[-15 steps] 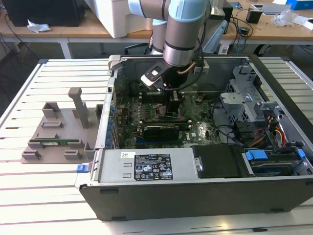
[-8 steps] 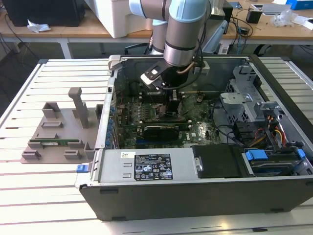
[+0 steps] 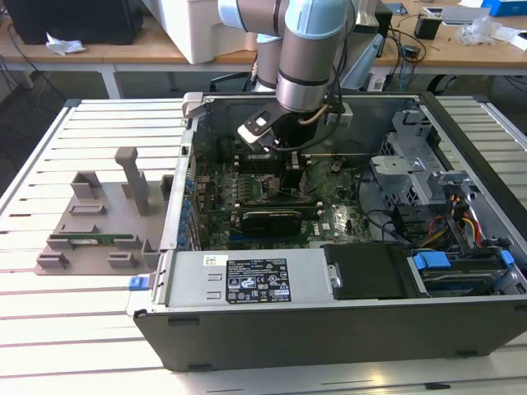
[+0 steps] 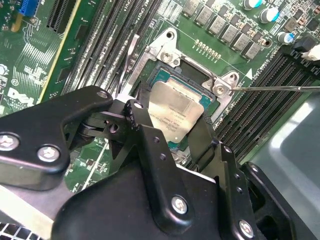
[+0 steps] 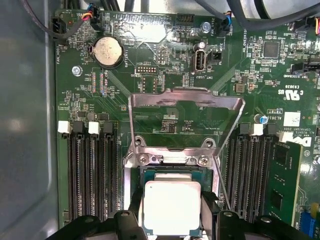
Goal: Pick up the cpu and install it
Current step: 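Place the cpu into insertion slot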
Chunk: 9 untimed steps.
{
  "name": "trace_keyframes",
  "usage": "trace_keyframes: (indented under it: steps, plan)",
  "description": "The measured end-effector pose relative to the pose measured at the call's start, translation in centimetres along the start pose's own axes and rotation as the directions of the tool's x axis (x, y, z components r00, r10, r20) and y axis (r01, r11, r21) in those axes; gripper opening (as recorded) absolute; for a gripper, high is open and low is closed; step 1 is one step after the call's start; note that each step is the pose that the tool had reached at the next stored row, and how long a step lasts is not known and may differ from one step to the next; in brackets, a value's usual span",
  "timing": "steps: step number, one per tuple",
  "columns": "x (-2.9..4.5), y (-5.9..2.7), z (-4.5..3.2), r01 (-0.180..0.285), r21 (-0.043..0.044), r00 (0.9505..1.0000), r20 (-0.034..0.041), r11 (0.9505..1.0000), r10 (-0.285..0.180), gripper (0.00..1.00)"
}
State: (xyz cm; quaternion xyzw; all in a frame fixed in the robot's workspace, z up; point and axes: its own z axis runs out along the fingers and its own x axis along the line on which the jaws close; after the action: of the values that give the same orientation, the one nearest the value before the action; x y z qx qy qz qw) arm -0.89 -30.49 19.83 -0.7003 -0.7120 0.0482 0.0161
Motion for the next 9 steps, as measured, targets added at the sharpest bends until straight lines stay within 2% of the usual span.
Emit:
trace_keyframes:
  steps: [5,6,9]
  plan:
    - [0.01,0.00,0.02,0.000,-0.0001,1.0000,-0.0003,1.0000,0.000,0.56]
    - [0.01,0.00,0.02,0.000,-0.0002,1.0000,-0.0003,1.0000,0.000,0.62]
    - [0.01,0.00,0.01,0.000,-0.0002,1.0000,-0.0005,1.0000,0.000,0.62]
